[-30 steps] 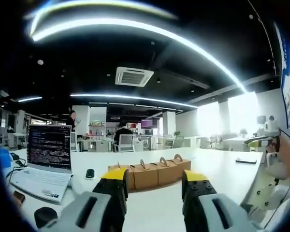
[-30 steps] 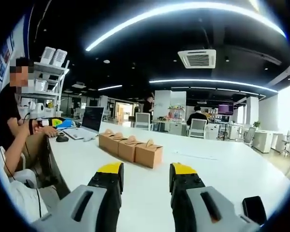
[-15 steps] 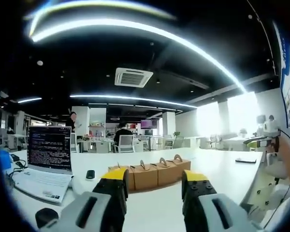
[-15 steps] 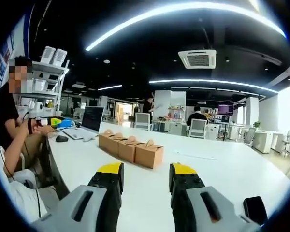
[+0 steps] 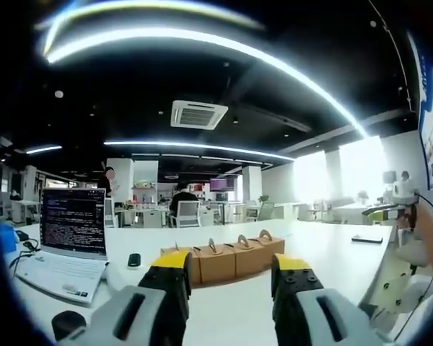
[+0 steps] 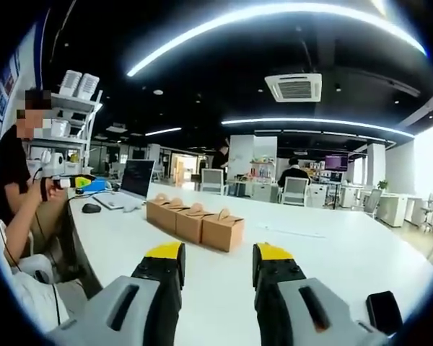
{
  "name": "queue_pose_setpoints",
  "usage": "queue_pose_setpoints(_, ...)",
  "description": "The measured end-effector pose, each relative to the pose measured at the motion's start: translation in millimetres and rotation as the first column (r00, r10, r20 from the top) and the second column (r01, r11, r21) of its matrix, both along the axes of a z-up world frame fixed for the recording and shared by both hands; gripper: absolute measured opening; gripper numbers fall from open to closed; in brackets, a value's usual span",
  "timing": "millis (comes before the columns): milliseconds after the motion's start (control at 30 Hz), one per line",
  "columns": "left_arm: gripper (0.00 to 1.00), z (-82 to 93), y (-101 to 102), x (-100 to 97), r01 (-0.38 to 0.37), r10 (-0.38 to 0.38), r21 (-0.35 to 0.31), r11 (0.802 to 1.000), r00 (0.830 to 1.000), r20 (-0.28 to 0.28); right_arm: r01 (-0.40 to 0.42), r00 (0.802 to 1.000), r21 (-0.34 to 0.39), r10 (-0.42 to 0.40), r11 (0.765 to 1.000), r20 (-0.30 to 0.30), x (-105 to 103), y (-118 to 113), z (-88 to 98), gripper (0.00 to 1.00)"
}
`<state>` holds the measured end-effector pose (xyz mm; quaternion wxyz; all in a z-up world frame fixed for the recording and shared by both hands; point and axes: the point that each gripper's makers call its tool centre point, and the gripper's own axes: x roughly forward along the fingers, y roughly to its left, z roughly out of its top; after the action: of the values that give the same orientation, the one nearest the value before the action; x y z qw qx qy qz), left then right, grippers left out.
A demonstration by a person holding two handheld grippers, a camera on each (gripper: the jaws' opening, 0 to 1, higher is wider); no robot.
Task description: Pick up one paper box from the group, open the paper box, and remove the item inside
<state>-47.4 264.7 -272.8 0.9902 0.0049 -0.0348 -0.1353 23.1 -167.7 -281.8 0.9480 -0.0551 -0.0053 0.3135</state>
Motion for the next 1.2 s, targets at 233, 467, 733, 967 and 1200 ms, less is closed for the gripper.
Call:
queue_pose_setpoints(233,0.45,-0.4,-4,-5.0,0.013,-0.013,-0.004,1.000,1.000,0.001,-0.004,1.000,-0.005,0.004,1.000,-0.005,6,1,-0.8,0.38)
queue_pose_setpoints(467,0.45,2.5,0,-6.8,0.013,-0.013,-0.011,1.000,1.000,0.010,-0.005,1.000,0.019,0.005,1.000,0.000,9,-1,4.8,0.38)
queue_pose_setpoints(733,0.45,2.7,-4,-5.6,0.023,-0.023,-0.008,1.000,1.000,0.008,0.005,1.000,0.007,-0.005,1.000,-0.015,14,-1,-0.2,0.37)
queue_pose_setpoints(967,0.45,2.4,-3,-4.3,0.023,-0.023,-0.010,1.000,1.000,0.006,0.016,1.000,0.002,-0.016,1.000,-0.006,23,3,5.5,0.36)
queue_pose_setpoints(1200,0.44,2.9,-1,-5.9,0.024,-0.024,-0.014,1.000,1.000,0.010,-0.014,1.000,-0.008,0.014,1.000,-0.002,26,14,8.5,0.34)
